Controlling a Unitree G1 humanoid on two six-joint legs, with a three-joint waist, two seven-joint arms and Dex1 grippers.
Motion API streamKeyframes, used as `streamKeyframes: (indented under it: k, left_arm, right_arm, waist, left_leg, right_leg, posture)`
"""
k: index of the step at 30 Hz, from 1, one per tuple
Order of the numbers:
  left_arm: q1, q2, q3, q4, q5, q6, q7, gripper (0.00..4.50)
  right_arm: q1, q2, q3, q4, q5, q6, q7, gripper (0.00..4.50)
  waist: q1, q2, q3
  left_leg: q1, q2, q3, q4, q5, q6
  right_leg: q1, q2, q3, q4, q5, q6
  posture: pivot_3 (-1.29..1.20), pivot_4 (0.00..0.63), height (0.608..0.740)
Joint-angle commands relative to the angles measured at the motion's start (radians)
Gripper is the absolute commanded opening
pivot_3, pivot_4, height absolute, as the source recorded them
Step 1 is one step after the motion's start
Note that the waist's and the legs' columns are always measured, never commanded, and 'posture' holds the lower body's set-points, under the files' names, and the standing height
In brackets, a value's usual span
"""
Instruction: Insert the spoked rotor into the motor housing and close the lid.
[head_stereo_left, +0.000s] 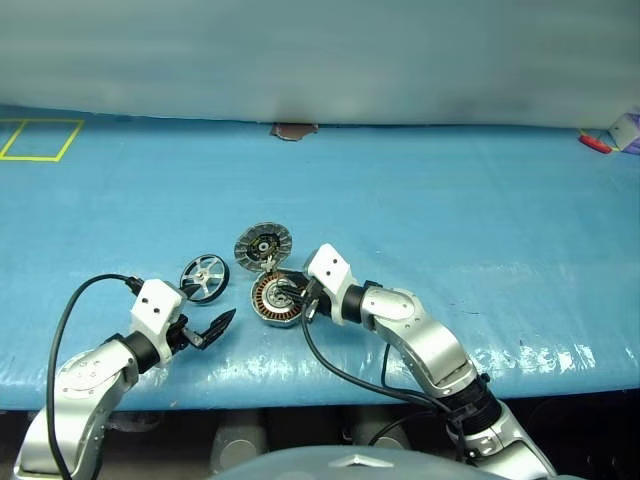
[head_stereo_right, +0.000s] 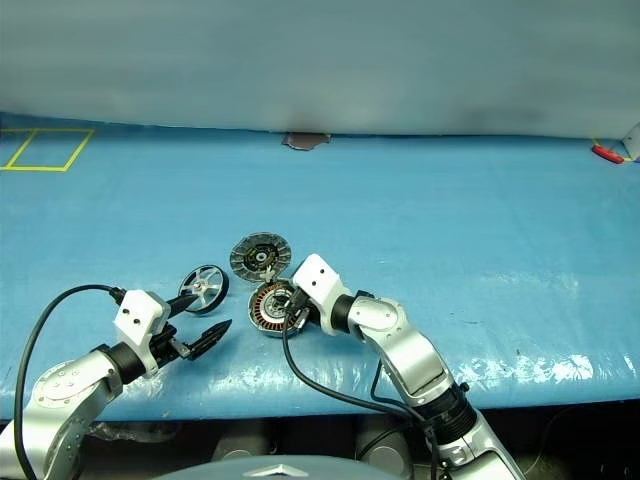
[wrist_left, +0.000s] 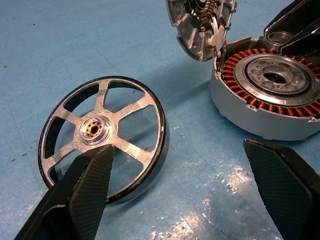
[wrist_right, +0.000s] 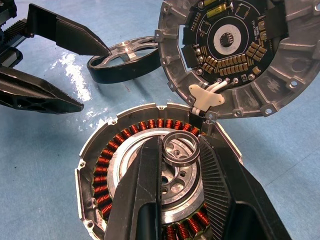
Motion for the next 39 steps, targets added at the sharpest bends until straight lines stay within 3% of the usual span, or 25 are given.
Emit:
streamKeyframes:
  k: [1,28,33,39]
  left_arm:
    - [-0.004,-0.002,0.016,-0.045,-0.008,-0.024,0.002,4.5]
    - [-0.013,0.002,0.01,-0.043,-0.008,-0.034,-0.005,4.5]
    - [-0.014,0.001,0.009,-0.041,-0.008,-0.034,-0.004,4.5]
    - [-0.013,-0.001,0.01,-0.04,-0.008,-0.037,-0.003,4.5]
  right_arm:
    - [0.002,0.011,0.013,-0.018,0.015,-0.019,0.01,0.75]
    - [0.028,0.002,0.009,0.028,0.018,-0.023,0.014,0.75]
    - [0.027,0.016,0.0,0.029,0.02,-0.029,0.0,2.27]
    - [0.019,0.033,-0.028,-0.064,0.069,-0.007,0.002,2.27]
  waist:
    - [0.0,0.0,0.0]
    - [0.0,0.0,0.0]
    - [0.0,0.0,0.0]
    - [0.0,0.0,0.0]
  left_leg:
    - [0.0,0.0,0.0,0.0,0.0,0.0]
    - [0.0,0.0,0.0,0.0,0.0,0.0]
    - [0.0,0.0,0.0,0.0,0.0,0.0]
    - [0.0,0.0,0.0,0.0,0.0,0.0]
  right_leg:
    - [0.0,0.0,0.0,0.0,0.0,0.0]
    - [0.0,0.0,0.0,0.0,0.0,0.0]
    - [0.0,0.0,0.0,0.0,0.0,0.0]
    - [0.0,0.0,0.0,0.0,0.0,0.0]
  posture:
    - [0.0,0.15,0.74]
    - [0.0,0.15,0.74]
    - [0.0,0.15,0.74]
    - [0.0,0.15,0.74]
